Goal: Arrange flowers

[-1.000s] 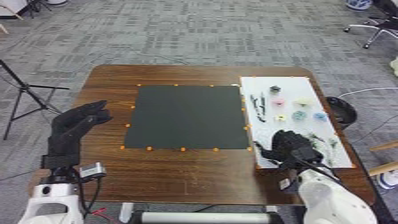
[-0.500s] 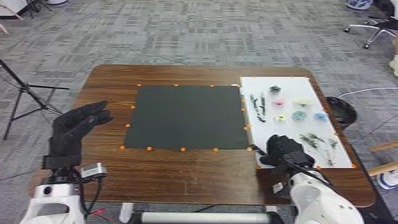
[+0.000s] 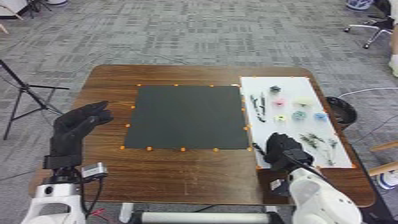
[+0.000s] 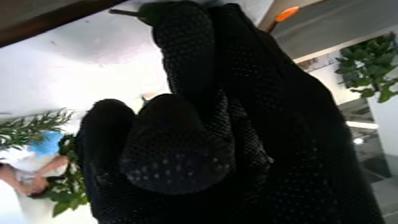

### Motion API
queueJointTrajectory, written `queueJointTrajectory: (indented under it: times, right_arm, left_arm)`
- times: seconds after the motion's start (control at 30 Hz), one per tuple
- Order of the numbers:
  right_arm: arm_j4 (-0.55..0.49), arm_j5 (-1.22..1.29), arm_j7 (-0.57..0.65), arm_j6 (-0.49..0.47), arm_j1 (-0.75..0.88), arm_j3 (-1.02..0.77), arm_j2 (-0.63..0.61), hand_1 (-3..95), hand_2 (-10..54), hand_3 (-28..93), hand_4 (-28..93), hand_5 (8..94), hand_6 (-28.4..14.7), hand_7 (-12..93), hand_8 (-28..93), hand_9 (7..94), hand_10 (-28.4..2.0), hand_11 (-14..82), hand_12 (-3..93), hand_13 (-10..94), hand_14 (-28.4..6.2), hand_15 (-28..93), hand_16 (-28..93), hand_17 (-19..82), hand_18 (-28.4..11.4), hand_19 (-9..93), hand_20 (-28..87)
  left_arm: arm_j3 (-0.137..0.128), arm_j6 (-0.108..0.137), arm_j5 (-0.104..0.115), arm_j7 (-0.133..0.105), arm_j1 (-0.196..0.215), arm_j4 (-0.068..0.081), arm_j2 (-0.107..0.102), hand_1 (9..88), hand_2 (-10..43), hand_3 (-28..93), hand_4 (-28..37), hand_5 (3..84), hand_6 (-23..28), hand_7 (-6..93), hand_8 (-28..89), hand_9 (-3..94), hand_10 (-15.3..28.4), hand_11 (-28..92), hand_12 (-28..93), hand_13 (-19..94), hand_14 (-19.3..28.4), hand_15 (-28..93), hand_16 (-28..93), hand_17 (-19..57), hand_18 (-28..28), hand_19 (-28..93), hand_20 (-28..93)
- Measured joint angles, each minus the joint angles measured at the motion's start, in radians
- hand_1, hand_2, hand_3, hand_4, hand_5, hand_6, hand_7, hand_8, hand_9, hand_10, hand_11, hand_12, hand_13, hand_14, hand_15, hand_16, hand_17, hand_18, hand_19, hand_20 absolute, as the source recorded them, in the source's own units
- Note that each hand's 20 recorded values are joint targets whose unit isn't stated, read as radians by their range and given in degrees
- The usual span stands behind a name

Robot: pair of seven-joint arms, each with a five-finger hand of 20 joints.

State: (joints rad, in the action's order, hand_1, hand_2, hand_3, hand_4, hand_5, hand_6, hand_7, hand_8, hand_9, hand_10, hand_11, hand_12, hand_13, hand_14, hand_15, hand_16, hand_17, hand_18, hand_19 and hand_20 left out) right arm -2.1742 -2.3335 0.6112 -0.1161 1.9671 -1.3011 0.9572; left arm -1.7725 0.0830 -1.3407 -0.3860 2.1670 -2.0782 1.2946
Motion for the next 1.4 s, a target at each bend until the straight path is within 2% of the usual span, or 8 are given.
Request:
queueJointTrajectory:
  times: [0.37, 0.73, 0.9, 0.97, 1.03, 1.1, 1.17, 1.4]
  right_arm:
    - [0.071, -0.046, -0.080, 0.216, -0.002, 0.050, -0.050, 62.2, -9.5, 55, 4, 67.3, -4.7, 43, 19, 90.9, -9.2, 26.0, 45.5, 94, 1.1, 62, 34, 67, -12.3, 93, 61]
    - [0.008, 0.011, -0.090, 0.246, -0.041, 0.026, -0.073, 61.4, -9.5, 57, 4, 67.1, -4.8, 44, 18, 90.9, -9.2, 27.2, 45.1, 94, 1.1, 63, 34, 68, -12.1, 93, 62]
    - [-0.025, 0.219, -0.068, 0.254, -0.075, 0.032, -0.083, 61.3, -9.5, 57, 4, 67.2, -4.9, 45, 18, 91.0, -9.1, 27.2, 44.7, 94, 1.1, 63, 34, 68, -11.9, 93, 62]
    - [-0.026, 0.320, -0.049, 0.254, -0.105, 0.052, -0.089, 61.4, -9.5, 57, 4, 67.2, -5.1, 45, 18, 91.1, -9.2, 27.2, 44.4, 94, 1.1, 63, 34, 68, -11.8, 93, 62]
    - [-0.025, 0.410, -0.033, 0.254, -0.144, 0.082, -0.096, 61.4, -9.5, 57, 4, 67.2, -5.2, 45, 18, 91.2, -9.3, 27.2, 44.2, 94, 1.0, 63, 33, 68, -11.6, 93, 62]
    - [-0.020, 0.485, -0.025, 0.254, -0.191, 0.118, -0.102, 61.4, -9.5, 57, 4, 67.3, -5.4, 45, 18, 91.2, -9.5, 27.1, 44.0, 94, 0.9, 63, 33, 69, -11.5, 93, 62]
    - [-0.010, 0.550, -0.022, 0.253, -0.244, 0.158, -0.105, 61.4, -9.5, 57, 4, 67.5, -5.6, 45, 17, 91.3, -9.5, 26.9, 43.8, 94, 0.9, 63, 33, 69, -11.6, 93, 61]
    - [0.075, 0.686, -0.023, 0.244, -0.472, 0.339, -0.100, 61.6, -9.5, 57, 5, 67.7, -5.9, 45, 17, 91.8, -9.9, 26.8, 42.9, 94, 0.8, 63, 32, 69, -11.4, 93, 61]
  left_arm:
    - [0.002, 0.000, -0.001, 0.001, -0.004, 0.000, 0.000, 30.8, -7.7, 66, -20.5, 55.8, 1.6, 16.0, -7, 56.9, 14.4, 25, 15, 49, 19.8, 36, 1, 9.2, 16.0, 41, 40]
    - [0.003, 0.002, -0.001, 0.004, -0.006, 0.002, -0.003, 30.5, -6.5, 65, -20.9, 56.0, 1.7, 15.9, -7, 56.8, 14.5, 25, 15, 49, 19.9, 36, 1, 9.3, 16.0, 40, 40]
    - [0.005, 0.028, 0.013, 0.023, -0.010, 0.012, -0.031, 23.9, -0.6, 67, -26.5, 56.1, 2.5, 14.6, -7, 55.9, 15.5, 23, 14, 45, 20.0, 27, 1, 10.1, 15.9, 30, 32]
    - [0.007, 0.051, 0.046, 0.032, -0.014, 0.024, -0.054, 21.0, 2.7, 67, -27.9, 55.9, 2.6, 13.7, -7, 55.5, 15.4, 22, 13, 44, 19.3, 23, 1, 10.1, 15.5, 25, 28]
    - [0.007, 0.078, 0.104, 0.036, -0.022, 0.043, -0.081, 18.5, 6.4, 67, -28.2, 56.0, 2.7, 13.1, -7, 55.4, 15.5, 22, 13, 43, 19.0, 21, 1, 10.1, 14.9, 21, 26]
    - [0.007, 0.106, 0.169, 0.038, -0.035, 0.068, -0.107, 17.6, 10.8, 65, -28.2, 55.7, 2.9, 12.3, -7, 55.2, 15.6, 21, 13, 42, 18.3, 19, 1, 10.3, 14.2, 18, 24]
    - [0.004, 0.129, 0.215, 0.040, -0.052, 0.099, -0.128, 16.7, 14.3, 64, -28.3, 55.7, 2.8, 12.2, -7, 55.1, 15.6, 21, 12, 42, 17.9, 18, 1, 10.1, 13.8, 17, 23]
    - [-0.025, 0.151, 0.230, 0.068, -0.116, 0.207, -0.179, 17.7, 23.1, 61, -28.3, 55.7, 2.6, 12.2, -7, 54.9, 15.2, 20, 12, 41, 17.6, 17, 1, 9.9, 13.1, 14, 22]
